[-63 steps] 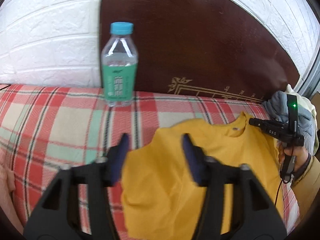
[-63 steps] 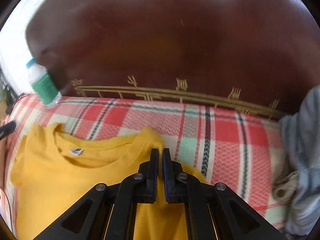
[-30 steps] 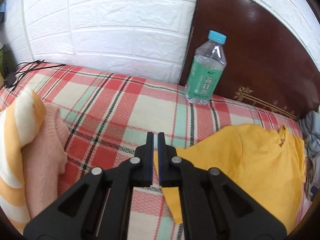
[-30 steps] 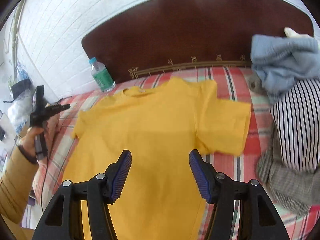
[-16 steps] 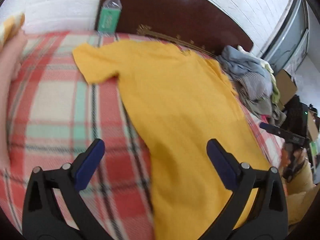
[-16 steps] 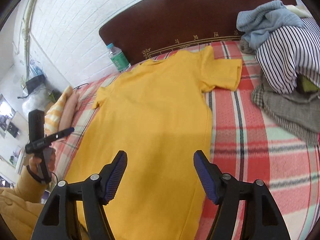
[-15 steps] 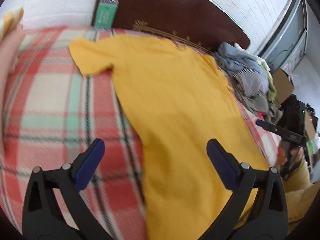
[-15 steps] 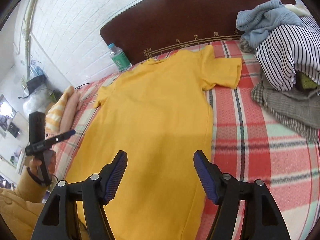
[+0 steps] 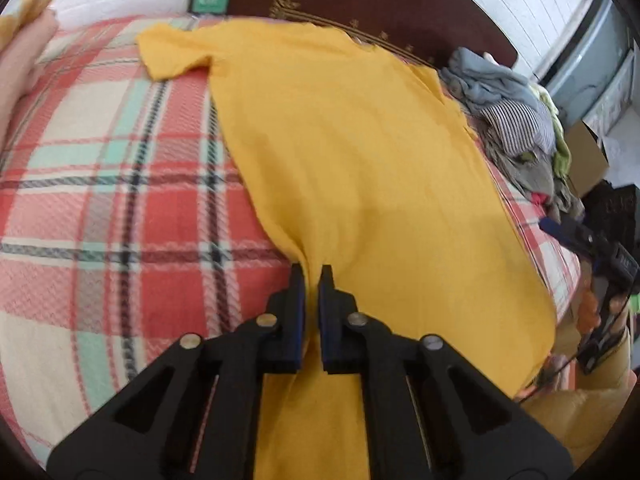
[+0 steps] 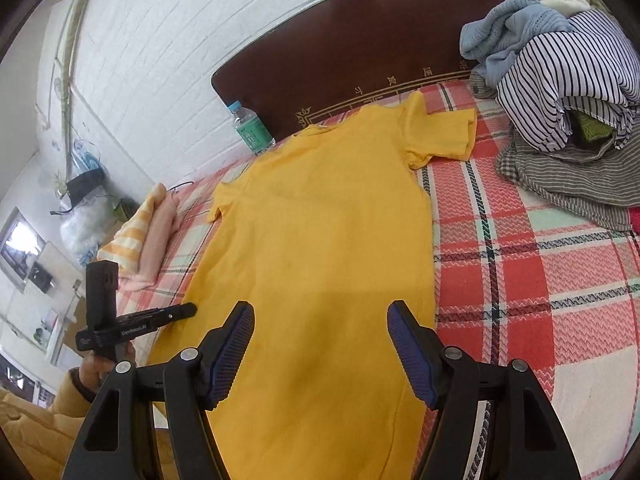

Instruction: Fold clothes

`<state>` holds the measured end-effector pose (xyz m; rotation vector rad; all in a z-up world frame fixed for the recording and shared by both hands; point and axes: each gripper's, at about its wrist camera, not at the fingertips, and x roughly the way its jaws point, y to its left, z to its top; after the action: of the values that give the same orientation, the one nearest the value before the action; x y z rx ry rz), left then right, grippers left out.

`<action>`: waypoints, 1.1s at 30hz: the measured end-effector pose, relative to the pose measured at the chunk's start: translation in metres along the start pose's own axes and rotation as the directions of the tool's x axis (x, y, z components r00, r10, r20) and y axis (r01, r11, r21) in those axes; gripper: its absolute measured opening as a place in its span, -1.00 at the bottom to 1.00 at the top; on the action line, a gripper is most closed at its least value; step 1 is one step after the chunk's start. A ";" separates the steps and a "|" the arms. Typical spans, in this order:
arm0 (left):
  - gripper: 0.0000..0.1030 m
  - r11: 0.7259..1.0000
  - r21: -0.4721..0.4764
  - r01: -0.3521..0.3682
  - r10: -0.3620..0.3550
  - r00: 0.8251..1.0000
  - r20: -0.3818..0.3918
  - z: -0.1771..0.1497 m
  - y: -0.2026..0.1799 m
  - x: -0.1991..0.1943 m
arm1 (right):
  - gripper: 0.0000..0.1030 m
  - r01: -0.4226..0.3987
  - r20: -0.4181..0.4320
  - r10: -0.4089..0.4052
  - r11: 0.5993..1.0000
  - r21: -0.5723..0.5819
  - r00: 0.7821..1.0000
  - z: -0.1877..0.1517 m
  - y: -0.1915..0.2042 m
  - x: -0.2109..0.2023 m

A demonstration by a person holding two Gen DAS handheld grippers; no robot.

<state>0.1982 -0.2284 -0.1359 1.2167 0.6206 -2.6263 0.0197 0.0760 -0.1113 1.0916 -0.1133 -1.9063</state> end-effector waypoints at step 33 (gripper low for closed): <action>-0.93 0.971 -0.049 0.232 -0.236 0.965 -0.111 -0.069 0.031 -0.069 | -0.86 -0.257 -0.147 0.254 0.967 -0.002 0.956 -0.082 0.025 -0.034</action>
<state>0.3005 -0.2260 -0.1324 1.3699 0.8787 -2.7327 0.1026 0.1136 -0.1269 1.1403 -0.1445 -1.5898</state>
